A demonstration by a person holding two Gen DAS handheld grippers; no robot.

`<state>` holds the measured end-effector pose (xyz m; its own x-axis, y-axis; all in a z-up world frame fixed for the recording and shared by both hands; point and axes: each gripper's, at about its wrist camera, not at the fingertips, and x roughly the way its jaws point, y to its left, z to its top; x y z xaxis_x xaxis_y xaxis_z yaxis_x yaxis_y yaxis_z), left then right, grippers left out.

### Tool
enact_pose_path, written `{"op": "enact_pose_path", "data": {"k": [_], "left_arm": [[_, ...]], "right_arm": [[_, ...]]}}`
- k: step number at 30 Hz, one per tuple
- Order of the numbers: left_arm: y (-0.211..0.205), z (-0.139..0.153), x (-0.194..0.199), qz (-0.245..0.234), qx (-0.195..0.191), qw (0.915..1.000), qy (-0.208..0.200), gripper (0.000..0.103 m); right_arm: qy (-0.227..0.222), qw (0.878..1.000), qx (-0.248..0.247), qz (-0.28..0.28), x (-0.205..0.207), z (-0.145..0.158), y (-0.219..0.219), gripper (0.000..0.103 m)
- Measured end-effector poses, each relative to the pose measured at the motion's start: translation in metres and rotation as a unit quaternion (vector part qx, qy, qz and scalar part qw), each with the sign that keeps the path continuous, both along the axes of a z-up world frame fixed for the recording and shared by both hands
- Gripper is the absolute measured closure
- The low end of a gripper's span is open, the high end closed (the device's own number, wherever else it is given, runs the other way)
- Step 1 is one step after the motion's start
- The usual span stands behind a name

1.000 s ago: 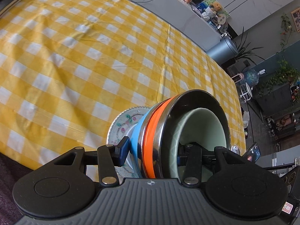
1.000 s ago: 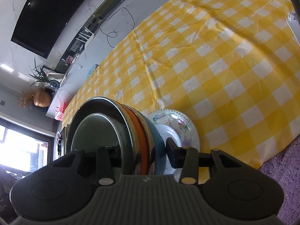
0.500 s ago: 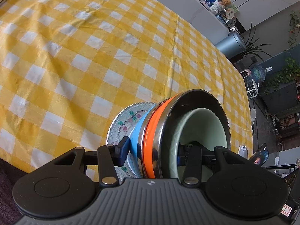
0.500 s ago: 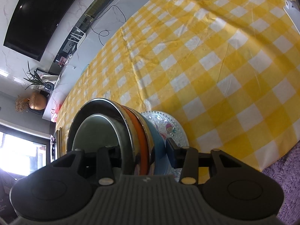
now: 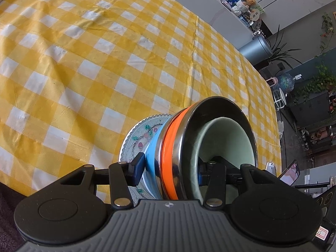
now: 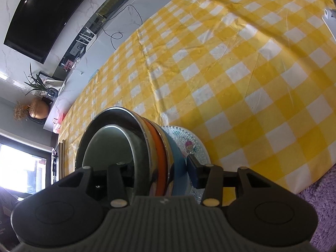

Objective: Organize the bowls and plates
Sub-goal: 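Lower the bowl stack onto the small white plate and open both tools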

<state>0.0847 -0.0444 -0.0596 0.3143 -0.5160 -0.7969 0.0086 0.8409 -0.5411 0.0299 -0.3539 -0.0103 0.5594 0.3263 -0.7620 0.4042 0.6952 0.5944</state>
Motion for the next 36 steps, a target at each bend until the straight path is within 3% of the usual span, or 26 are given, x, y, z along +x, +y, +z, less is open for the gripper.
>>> {"op": "enact_pose_path", "data": {"k": [7,10,16,21,27,32,36], "left_arm": [[-0.004,0.004,-0.002,-0.009,0.012,0.9998,-0.013,0.051],[-0.005,0.006,-0.002,-0.015,0.018,0.9994,-0.024,0.045],[-0.007,0.022,-0.007,-0.038,0.034,0.9965,-0.066,0.033],[-0.005,0.035,-0.014,-0.048,0.049,0.9926,-0.100,0.032],[-0.001,0.051,-0.028,-0.076,0.062,0.9848,-0.144,0.032],[0.003,0.062,-0.047,-0.099,0.087,0.9736,-0.187,0.032],[0.010,0.069,-0.060,-0.106,0.106,0.9642,-0.219,0.032]], "right_arm": [[-0.005,1.000,-0.006,0.001,0.001,0.001,-0.001,0.055],[-0.009,1.000,-0.011,0.005,0.002,0.002,0.001,0.046],[-0.024,0.999,-0.041,0.015,0.003,0.011,0.006,0.037],[-0.047,0.996,-0.078,0.026,0.002,0.023,0.011,0.034],[-0.078,0.986,-0.140,0.048,-0.004,0.038,0.026,0.033],[-0.118,0.970,-0.203,0.070,-0.018,0.051,0.041,0.033],[-0.142,0.961,-0.219,0.088,-0.030,0.056,0.048,0.033]]}}
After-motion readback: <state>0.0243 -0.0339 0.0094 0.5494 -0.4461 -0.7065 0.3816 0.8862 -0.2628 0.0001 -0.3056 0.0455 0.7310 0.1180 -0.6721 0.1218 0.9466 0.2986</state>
